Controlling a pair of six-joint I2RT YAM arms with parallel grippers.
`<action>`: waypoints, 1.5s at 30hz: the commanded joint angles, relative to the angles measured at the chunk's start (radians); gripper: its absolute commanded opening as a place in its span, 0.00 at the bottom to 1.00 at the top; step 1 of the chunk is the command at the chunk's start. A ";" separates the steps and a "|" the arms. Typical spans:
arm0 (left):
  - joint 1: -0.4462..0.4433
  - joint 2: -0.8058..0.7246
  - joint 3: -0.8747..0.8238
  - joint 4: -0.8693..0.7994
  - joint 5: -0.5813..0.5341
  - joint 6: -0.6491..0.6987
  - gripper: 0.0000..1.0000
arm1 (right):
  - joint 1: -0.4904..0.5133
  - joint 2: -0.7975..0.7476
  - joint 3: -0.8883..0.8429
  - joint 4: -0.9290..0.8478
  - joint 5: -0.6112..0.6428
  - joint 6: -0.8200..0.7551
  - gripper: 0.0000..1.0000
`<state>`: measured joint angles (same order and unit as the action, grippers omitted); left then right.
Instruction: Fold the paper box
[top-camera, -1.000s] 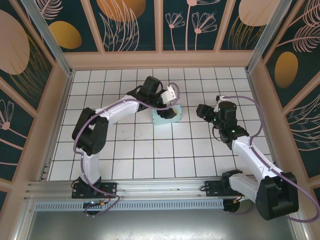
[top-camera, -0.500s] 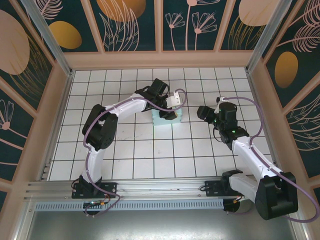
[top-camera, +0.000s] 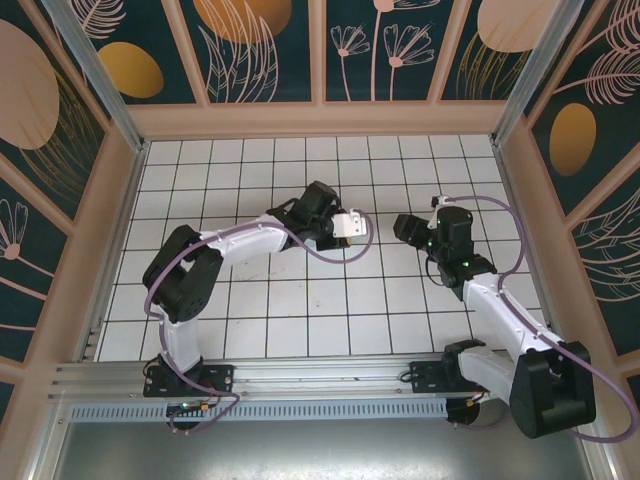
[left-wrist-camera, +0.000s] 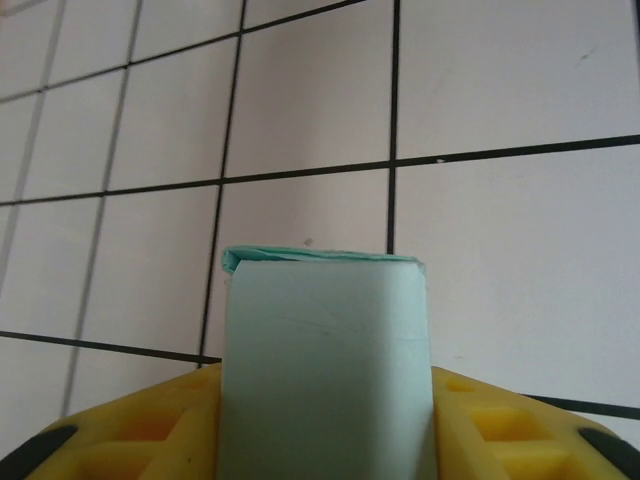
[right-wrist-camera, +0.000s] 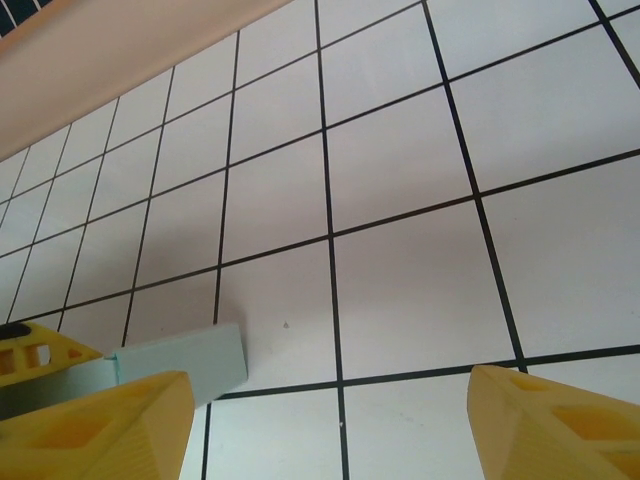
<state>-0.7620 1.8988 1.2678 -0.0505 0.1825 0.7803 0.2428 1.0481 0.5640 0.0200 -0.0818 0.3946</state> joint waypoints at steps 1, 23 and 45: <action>-0.022 -0.033 -0.080 0.203 -0.151 0.083 0.42 | -0.006 0.006 -0.018 0.039 -0.019 -0.002 0.73; -0.041 -0.146 -0.205 0.286 0.041 -0.131 0.84 | -0.008 0.014 -0.012 0.045 -0.025 -0.013 0.73; 0.393 -0.809 -0.870 0.709 -0.476 -0.778 0.99 | -0.074 0.053 -0.129 0.510 0.210 -0.226 0.99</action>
<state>-0.4427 1.1549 0.4667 0.6056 -0.1570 0.0532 0.1883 1.1069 0.4938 0.3344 0.0032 0.2653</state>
